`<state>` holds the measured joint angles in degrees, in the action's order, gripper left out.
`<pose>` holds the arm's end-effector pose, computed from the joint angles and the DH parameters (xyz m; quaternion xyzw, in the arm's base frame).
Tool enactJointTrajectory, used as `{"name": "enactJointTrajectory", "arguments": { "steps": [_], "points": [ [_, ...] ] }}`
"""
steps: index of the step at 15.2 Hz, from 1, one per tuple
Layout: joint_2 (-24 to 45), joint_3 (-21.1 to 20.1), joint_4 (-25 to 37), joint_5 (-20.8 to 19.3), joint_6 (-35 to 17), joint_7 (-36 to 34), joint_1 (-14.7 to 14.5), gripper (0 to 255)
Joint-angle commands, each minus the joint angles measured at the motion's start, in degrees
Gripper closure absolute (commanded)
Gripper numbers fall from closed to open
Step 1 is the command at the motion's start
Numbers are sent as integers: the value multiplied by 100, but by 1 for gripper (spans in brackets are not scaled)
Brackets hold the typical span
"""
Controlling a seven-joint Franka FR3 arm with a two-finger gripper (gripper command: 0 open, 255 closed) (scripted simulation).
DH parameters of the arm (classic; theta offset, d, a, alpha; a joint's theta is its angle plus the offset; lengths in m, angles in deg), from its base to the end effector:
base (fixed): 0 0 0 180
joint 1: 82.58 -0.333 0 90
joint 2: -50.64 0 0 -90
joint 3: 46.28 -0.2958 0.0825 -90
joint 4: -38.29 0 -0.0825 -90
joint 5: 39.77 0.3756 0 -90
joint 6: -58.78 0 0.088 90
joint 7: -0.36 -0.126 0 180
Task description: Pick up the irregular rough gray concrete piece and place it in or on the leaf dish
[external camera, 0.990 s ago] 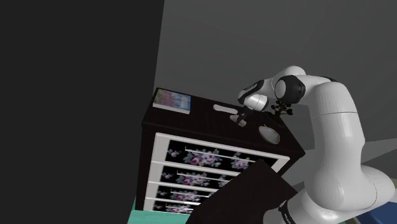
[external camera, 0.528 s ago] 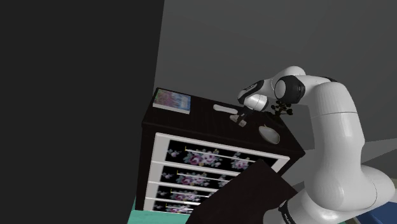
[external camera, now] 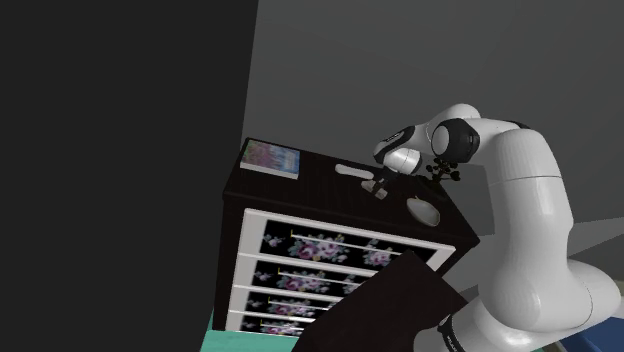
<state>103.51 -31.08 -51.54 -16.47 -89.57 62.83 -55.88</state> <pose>0.5204 -0.4449 0.0976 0.9947 0.0709 0.0575 0.0478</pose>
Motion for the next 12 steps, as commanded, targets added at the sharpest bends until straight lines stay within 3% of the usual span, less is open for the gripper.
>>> {"name": "enactJointTrajectory", "arguments": {
  "steps": [1,12],
  "points": [
    [-62,16,-30,-12,35,-8,-16,255],
    [-722,226,-281,-178,459,-115,-171,255]
  ]
}}
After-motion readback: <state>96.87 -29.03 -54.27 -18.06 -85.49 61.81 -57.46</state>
